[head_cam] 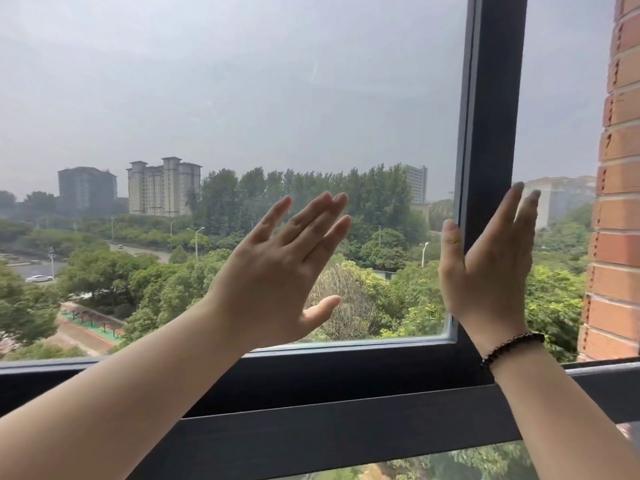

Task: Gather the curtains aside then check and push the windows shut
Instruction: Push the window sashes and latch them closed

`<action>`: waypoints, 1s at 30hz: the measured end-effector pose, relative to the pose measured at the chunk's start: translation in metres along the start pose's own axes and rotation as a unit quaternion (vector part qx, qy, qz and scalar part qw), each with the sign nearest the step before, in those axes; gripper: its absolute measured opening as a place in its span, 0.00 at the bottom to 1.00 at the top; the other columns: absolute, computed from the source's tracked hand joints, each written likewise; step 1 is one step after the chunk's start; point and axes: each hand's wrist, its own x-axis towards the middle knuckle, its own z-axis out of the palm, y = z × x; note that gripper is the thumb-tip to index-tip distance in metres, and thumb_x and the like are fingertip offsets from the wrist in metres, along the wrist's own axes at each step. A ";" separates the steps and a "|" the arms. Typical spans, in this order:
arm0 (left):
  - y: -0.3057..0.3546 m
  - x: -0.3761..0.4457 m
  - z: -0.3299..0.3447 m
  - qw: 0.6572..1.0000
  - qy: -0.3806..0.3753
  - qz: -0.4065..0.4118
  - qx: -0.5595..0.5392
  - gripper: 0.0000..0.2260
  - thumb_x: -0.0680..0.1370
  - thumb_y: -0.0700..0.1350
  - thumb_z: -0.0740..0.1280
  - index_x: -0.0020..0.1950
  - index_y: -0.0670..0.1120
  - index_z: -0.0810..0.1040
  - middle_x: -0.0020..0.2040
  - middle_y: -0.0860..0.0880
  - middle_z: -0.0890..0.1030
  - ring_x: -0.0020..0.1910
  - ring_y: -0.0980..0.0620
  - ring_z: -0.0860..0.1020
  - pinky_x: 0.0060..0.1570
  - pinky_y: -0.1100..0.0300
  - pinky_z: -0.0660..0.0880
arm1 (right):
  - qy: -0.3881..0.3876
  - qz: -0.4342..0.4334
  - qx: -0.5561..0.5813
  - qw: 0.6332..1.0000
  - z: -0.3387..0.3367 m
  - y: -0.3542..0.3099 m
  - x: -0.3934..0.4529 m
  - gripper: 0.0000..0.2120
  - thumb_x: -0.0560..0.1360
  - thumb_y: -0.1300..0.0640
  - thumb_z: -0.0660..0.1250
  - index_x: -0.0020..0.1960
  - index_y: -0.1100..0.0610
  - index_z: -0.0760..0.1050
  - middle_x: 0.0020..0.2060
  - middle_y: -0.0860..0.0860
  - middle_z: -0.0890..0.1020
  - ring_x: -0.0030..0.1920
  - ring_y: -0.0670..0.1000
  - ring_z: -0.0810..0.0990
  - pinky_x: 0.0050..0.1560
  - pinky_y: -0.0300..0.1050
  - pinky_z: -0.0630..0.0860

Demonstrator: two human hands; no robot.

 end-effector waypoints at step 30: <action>0.004 -0.063 -0.003 0.998 -0.034 -0.043 -0.012 0.29 0.75 0.55 0.62 0.74 0.45 0.67 0.78 0.45 0.59 0.77 0.43 0.57 0.70 0.33 0.57 | -0.119 -0.051 0.276 0.952 0.032 -0.085 -0.052 0.28 0.82 0.60 0.55 0.77 0.61 0.47 0.57 0.47 0.62 0.51 0.20 0.59 0.51 0.13 0.53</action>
